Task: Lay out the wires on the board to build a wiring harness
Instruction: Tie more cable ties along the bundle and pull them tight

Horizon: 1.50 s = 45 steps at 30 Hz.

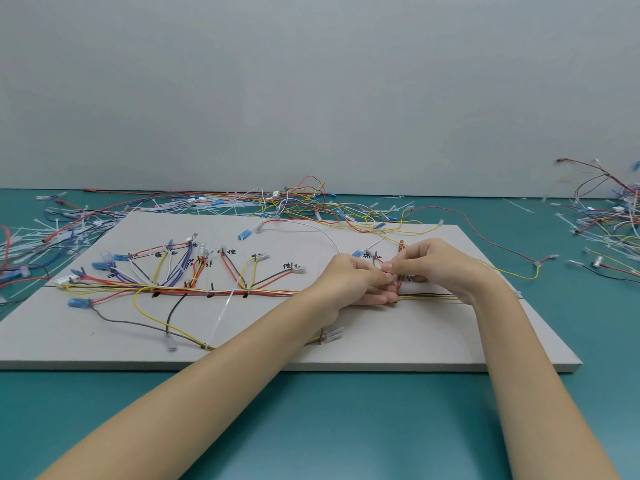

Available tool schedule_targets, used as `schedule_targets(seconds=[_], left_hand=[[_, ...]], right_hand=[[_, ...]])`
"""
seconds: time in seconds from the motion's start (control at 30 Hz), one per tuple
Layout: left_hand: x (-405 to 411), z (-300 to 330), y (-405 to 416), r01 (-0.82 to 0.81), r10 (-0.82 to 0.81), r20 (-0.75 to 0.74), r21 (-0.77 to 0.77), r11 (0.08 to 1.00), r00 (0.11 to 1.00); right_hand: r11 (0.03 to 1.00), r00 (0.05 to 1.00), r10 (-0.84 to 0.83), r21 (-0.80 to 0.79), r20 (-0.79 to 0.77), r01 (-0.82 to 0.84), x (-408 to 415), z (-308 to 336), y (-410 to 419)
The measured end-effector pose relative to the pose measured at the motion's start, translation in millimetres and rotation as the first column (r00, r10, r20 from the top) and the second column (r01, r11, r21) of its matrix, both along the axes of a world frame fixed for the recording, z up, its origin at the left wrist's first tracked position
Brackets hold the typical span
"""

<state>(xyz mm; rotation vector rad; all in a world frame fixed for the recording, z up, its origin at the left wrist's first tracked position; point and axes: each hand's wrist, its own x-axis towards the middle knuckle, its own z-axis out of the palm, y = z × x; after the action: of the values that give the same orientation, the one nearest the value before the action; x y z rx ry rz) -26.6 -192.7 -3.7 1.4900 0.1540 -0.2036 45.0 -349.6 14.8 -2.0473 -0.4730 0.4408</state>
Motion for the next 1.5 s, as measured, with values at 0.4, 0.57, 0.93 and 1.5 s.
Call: schedule_targets(seconds=[0.4,0.57,0.93,1.5], left_hand=[[0.0,0.0,1.2,-0.001,0.001,-0.004,-0.006,1.000,1.000],[0.7,-0.7,1.0,0.012,-0.011,-0.015,0.009,1.000,1.000],[-1.1,1.2,3.8,0.002,-0.004,-0.034,-0.082,0.997,0.999],[0.2,-2.2,-0.9,-0.102,0.099,-0.027,-0.128,0.986,0.995]], right_hand=[[1.000,1.000,0.006,-0.029,0.010,-0.006,-2.3,1.5,0.7],[0.999,1.000,-0.004,-0.047,0.019,0.005,-2.4,1.5,1.2],[0.999,1.000,-0.008,-0.042,0.008,0.008,-4.8,4.5,0.8],[0.998,1.000,0.025,-0.053,-0.004,-0.025,-5.6,4.2,0.2]])
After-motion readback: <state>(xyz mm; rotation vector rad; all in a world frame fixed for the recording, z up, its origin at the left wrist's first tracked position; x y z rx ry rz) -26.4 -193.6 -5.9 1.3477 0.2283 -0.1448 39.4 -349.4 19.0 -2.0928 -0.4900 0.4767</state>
